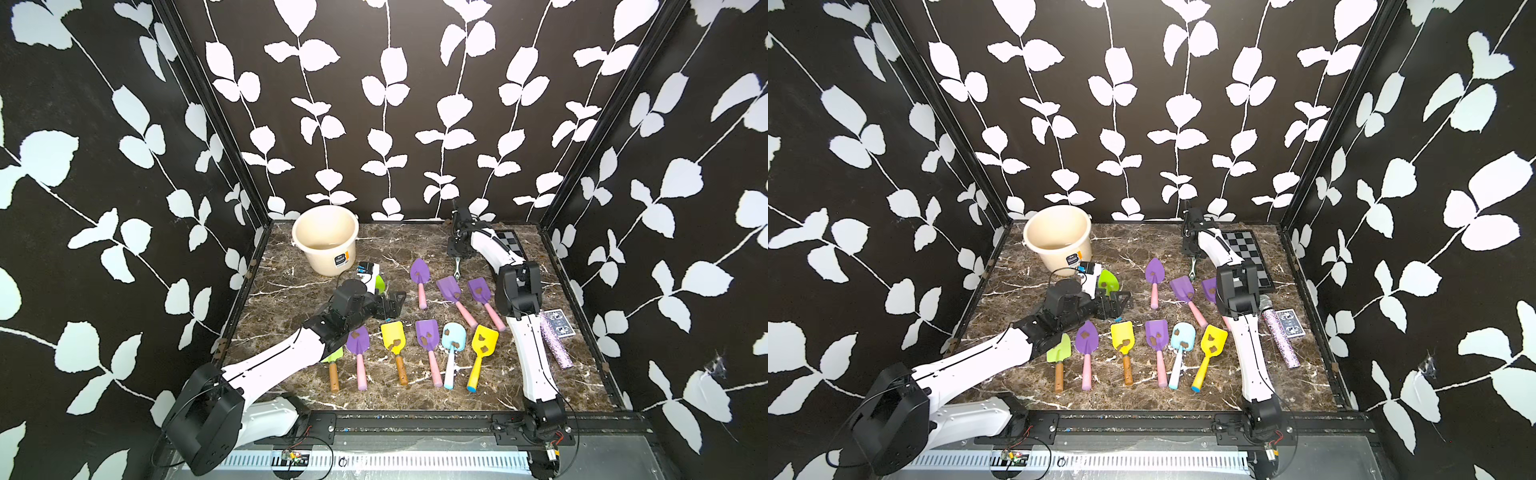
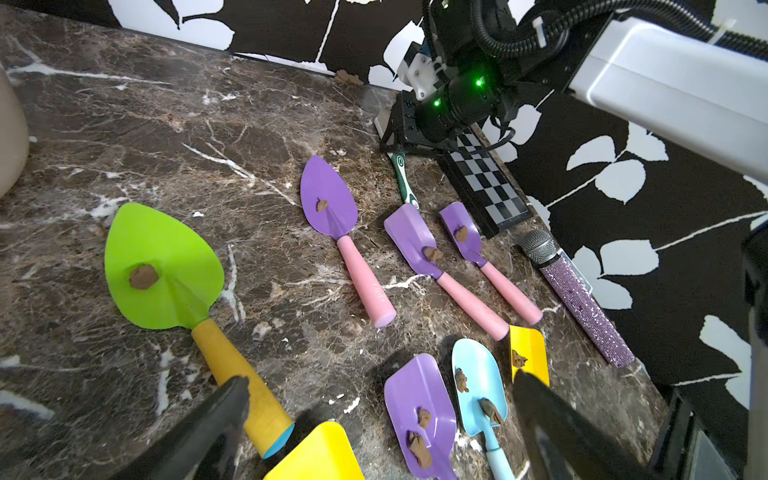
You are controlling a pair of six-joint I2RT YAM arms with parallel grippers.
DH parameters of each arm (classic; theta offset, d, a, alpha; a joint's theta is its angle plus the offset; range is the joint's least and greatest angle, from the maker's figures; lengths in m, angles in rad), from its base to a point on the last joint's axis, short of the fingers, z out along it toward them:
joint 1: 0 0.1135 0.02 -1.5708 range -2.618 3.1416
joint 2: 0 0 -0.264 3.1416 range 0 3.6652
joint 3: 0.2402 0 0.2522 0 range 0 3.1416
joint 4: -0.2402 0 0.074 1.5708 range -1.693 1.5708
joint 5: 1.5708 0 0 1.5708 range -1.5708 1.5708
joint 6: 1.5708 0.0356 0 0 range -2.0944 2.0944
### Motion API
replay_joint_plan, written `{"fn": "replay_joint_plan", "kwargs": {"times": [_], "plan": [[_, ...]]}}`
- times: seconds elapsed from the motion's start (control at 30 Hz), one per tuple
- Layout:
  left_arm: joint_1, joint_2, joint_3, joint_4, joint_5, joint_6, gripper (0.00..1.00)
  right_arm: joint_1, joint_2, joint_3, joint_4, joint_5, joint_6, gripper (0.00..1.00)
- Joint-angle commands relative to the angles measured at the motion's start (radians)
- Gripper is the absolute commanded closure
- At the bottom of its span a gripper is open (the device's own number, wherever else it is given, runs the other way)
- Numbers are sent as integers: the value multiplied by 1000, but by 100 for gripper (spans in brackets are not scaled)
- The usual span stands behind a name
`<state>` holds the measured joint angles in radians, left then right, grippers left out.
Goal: Brush the soil off the hand trowel and place it into the bucket
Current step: Pick up the brush from the center of the board.
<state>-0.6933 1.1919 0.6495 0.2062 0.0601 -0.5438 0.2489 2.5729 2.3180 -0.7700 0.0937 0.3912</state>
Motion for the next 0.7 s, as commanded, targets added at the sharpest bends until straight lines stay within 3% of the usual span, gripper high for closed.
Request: {"fn": "replay_joint_plan", "kwargs": {"times": [0.0,0.3,0.67], "plan": [[-1,-16,-5,-23,-34,-60,1,8,17,34,-26,16,-35,71],[2,34,98,-32,53,-55,1,10,-205,-39,105,23,-73,76],[110,134,307,118,302,-182,1,87,-739,-464,288,-8,-127,79]]}}
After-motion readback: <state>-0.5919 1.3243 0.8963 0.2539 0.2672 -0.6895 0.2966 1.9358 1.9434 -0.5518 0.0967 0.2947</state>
